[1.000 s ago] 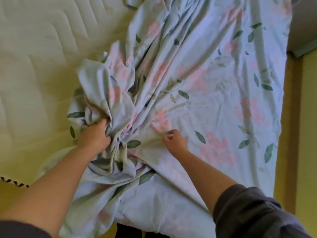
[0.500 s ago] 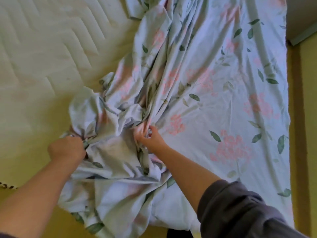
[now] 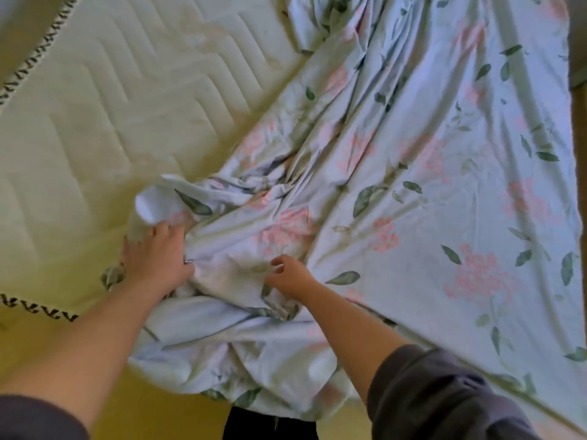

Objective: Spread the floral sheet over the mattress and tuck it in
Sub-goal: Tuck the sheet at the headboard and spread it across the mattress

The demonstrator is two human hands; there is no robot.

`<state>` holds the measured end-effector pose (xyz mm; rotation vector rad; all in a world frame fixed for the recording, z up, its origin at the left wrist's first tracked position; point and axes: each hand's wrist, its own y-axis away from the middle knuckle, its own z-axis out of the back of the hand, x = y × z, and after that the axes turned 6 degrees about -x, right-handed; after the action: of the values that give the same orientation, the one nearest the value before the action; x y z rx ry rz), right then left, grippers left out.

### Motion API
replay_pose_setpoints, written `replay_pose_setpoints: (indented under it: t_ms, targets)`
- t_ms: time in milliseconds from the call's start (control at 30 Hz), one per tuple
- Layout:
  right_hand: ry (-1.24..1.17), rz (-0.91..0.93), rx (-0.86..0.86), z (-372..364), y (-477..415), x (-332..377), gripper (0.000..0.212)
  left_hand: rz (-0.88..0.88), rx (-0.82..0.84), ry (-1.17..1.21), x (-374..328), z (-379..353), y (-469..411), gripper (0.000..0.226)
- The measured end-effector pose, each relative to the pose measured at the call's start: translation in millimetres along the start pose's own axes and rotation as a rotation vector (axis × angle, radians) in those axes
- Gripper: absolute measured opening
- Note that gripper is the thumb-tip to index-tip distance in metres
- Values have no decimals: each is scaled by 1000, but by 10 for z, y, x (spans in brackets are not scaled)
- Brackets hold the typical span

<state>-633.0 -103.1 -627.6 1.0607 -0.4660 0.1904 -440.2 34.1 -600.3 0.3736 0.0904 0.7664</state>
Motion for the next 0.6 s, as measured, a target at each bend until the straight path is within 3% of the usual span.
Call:
replay_pose_setpoints:
  t_ms: [100, 200, 267, 333, 433, 467, 533, 600]
  targets:
    - [-50, -46, -137, 293, -23, -79, 55, -73, -117, 86, -228, 108, -148, 88]
    - [-47, -37, -156, 273, -38, -121, 75, -77, -41, 54, -375, 137, -409, 116]
    - [33, -27, -162, 116, -83, -123, 87, -102, 35, -44, -405, 78, -585, 122]
    - [142, -24, -201, -99, -152, -61, 88, -176, 87, -149, -428, 11, -725, 108]
    - [268, -102, -365, -390, -294, 137, 68, -385, 24, -126, -325, -55, -843, 44]
    - [270, -135, -428, -438, -329, 200, 56, -431, -24, -112, -226, -32, -858, 33]
    - [261, -161, -493, -503, -393, 346, 34, -432, -40, -164, 108, 74, -938, 27]
    - [220, -91, -451, -600, -436, 574, 24, -337, 2, -274, 562, 187, -1041, 24]
